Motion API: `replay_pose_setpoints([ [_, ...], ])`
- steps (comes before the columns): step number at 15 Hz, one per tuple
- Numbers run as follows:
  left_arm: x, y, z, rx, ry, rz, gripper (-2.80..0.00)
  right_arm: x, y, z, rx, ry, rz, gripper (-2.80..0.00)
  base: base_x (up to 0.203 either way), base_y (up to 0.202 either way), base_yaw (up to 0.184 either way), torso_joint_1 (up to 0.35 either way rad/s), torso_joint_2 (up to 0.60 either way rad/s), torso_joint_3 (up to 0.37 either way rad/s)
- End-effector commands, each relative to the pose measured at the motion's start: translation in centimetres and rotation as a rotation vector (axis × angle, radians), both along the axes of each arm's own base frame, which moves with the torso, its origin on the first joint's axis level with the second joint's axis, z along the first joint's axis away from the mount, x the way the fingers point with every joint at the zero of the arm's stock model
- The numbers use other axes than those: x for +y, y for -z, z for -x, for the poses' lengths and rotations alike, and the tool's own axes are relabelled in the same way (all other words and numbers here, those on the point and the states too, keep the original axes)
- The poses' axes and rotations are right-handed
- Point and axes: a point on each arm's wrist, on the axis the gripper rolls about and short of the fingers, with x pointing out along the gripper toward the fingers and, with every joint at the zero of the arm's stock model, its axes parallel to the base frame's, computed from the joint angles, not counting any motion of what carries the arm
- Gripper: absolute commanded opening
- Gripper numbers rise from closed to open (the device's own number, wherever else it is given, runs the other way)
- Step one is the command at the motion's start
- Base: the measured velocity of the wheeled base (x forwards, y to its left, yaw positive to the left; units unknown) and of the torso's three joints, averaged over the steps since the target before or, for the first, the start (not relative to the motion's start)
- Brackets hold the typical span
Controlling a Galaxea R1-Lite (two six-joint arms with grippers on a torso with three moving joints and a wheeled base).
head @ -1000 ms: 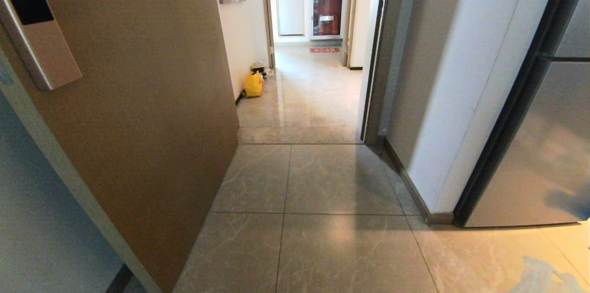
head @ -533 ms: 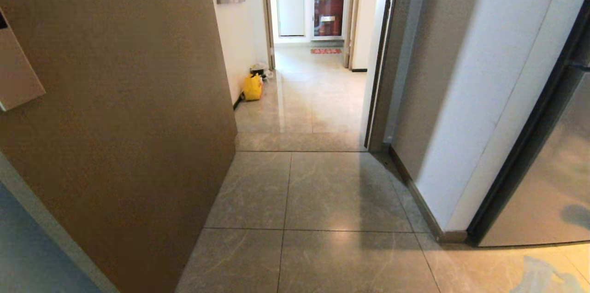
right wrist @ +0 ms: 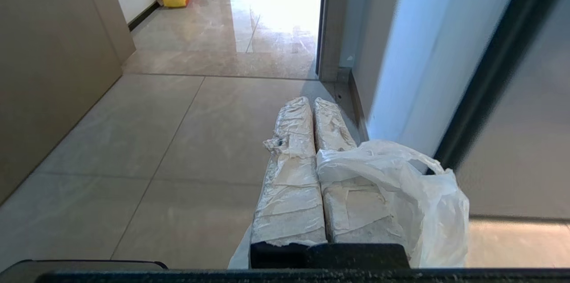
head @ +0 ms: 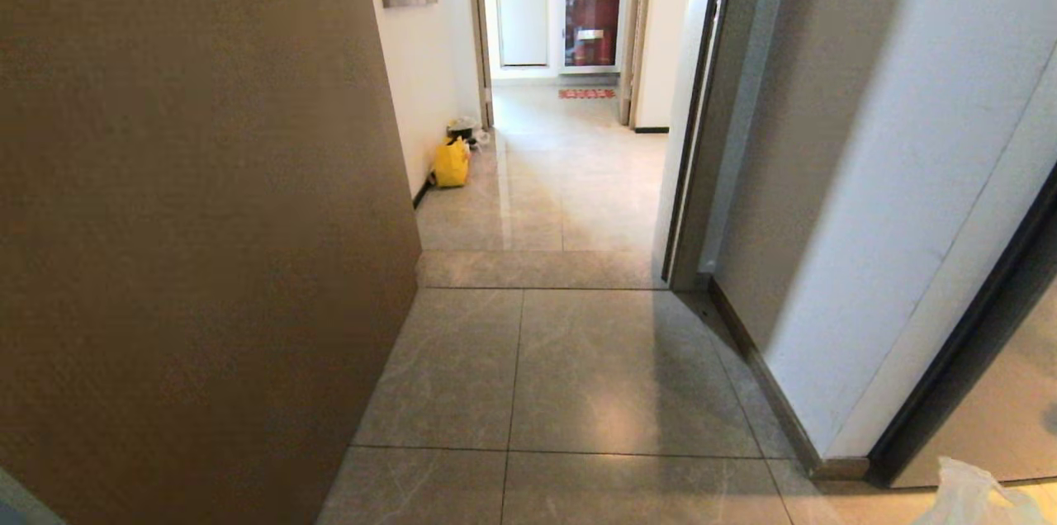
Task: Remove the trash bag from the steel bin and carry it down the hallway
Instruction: Put the trash bag at the door
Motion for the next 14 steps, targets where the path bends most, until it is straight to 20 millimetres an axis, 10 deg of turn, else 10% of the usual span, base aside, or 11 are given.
replay_pose_setpoints([
  [1,0.00,0.00,0.00,0.000,0.000,0.000,-2.80,0.00,-0.01,-0.01,0.000,-0.001,0.001,-2.80,0.194,0.000,0.002,0.007,0.01,0.002],
  [14,0.00,0.00,0.00,0.000,0.000,0.000,-2.80,0.00,-0.01,-0.01,0.001,-0.001,0.000,-2.80,0.193,0.000,-0.001,0.002,0.00,0.002],
])
